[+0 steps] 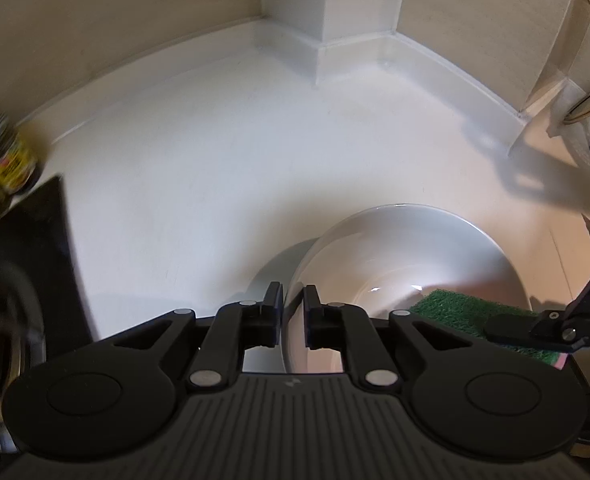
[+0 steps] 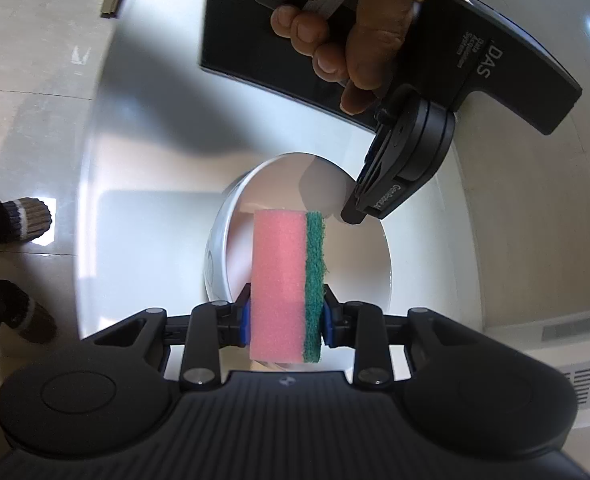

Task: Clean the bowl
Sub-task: 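Hold the bowl with the left gripper while the right tool scrubs inside with the sponge, then keep the bowl tilted with the left gripper while the right tool wipes the inner wall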

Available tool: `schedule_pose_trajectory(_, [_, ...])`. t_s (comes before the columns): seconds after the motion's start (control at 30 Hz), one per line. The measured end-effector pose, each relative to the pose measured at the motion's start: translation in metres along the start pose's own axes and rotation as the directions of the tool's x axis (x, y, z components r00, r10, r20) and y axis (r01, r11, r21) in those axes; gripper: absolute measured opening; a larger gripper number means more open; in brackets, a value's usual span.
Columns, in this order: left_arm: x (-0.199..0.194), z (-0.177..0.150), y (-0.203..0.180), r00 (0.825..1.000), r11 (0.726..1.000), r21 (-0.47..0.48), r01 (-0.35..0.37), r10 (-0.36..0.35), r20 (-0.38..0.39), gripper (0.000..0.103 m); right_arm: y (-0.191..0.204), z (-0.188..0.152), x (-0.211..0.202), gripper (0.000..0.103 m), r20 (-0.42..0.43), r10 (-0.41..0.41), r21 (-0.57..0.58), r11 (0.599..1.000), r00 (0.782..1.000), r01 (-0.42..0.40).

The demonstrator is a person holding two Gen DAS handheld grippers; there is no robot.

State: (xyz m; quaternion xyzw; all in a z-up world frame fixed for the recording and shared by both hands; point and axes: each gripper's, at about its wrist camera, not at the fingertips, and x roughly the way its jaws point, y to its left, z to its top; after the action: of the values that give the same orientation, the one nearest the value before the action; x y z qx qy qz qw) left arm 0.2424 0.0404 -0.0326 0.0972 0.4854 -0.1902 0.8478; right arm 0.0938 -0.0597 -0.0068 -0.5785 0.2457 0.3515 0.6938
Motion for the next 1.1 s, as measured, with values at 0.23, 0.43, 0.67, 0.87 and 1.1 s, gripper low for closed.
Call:
schedule_pose_trajectory(0.23, [-0.008,-0.002,0.007,1.000,0.997,-0.078,0.005,-0.006,-0.017,0.009,-0.017,-0.007,-0.004,0.027,0.036,0.035,0.033,0.999,0.999,-0.036])
schedule_pose_trajectory(0.43, [-0.024,-0.030,-0.001,0.999,0.990,-0.140,-0.036,0.032,-0.031,0.011,-0.017,-0.007,-0.014,0.027,0.104,0.078,-0.018,0.997,0.992,-0.076])
schedule_pose_trajectory(0.67, [-0.014,-0.028,-0.007,0.999,0.990,-0.130,-0.051,0.050,-0.013,0.009,-0.012,-0.018,-0.028,0.027,0.129,0.099,-0.127,0.989,0.987,-0.082])
schedule_pose_trajectory(0.87, [0.004,-0.015,-0.006,1.000,0.996,-0.088,-0.022,0.021,-0.011,0.007,0.004,-0.022,-0.030,0.027,0.142,0.052,-0.205,0.978,0.989,-0.022])
schedule_pose_trajectory(1.1, [-0.008,-0.022,-0.017,0.998,0.989,-0.140,-0.055,0.052,-0.022,0.008,0.012,-0.013,-0.027,0.027,0.104,0.017,-0.190,0.982,0.994,0.003])
